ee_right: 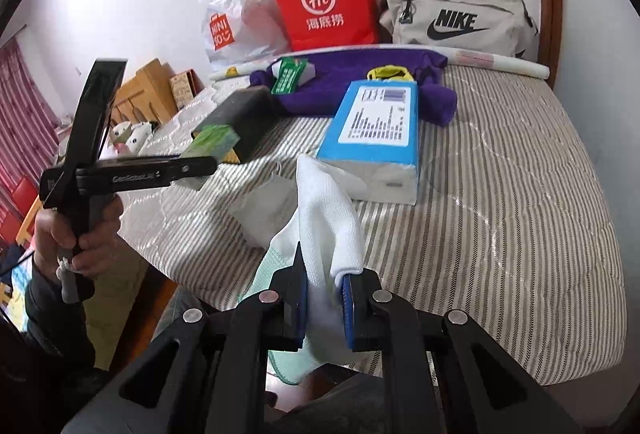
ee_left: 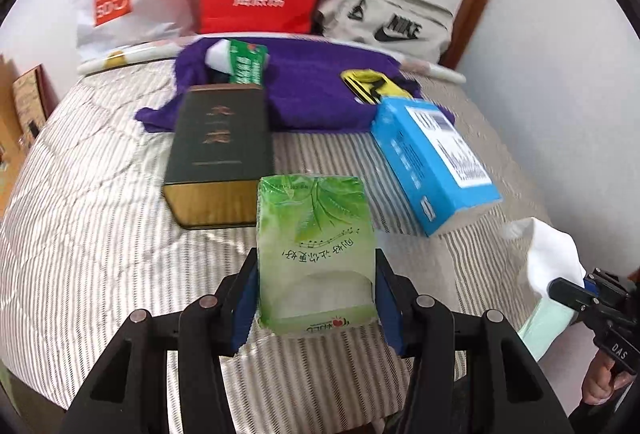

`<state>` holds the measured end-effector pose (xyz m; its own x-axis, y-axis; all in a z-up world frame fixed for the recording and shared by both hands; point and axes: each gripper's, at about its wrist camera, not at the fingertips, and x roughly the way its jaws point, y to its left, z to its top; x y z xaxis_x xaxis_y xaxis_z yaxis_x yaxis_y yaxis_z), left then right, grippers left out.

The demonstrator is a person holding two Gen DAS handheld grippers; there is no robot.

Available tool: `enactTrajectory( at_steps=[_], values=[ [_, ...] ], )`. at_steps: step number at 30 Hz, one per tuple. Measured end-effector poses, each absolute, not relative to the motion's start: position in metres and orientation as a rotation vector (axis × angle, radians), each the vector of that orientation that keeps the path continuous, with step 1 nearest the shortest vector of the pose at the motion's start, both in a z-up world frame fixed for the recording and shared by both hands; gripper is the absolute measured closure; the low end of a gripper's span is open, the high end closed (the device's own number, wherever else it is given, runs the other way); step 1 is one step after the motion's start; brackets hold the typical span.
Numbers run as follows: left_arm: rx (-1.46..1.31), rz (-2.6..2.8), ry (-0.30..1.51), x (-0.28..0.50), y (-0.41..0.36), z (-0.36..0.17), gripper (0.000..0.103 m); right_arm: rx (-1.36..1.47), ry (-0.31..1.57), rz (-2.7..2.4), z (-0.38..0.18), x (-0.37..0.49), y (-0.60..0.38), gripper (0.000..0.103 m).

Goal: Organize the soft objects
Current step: 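Carry the cloth with the right gripper while the left carries the tissue pack over the towel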

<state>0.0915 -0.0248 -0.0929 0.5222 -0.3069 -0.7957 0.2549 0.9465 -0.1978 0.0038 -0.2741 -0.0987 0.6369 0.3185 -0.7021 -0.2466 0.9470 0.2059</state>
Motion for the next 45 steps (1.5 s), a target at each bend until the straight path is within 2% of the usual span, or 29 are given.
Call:
enactTrajectory(
  at_steps=[22, 36, 45],
  values=[
    [-0.04, -0.286, 0.888, 0.124, -0.01, -0.046, 0.053, 0.152, 0.719, 0.258, -0.049, 0.062, -0.289, 0.089],
    [-0.012, -0.261, 0.886, 0.184, -0.007, -0.031, 0.053, 0.138, 0.725, 0.268, -0.033, 0.143, -0.286, 0.089],
    [-0.018, -0.259, 0.912, 0.224, -0.013, -0.04, 0.052, 0.143, 0.741, 0.298, -0.034, 0.207, -0.285, 0.089]
  ],
)
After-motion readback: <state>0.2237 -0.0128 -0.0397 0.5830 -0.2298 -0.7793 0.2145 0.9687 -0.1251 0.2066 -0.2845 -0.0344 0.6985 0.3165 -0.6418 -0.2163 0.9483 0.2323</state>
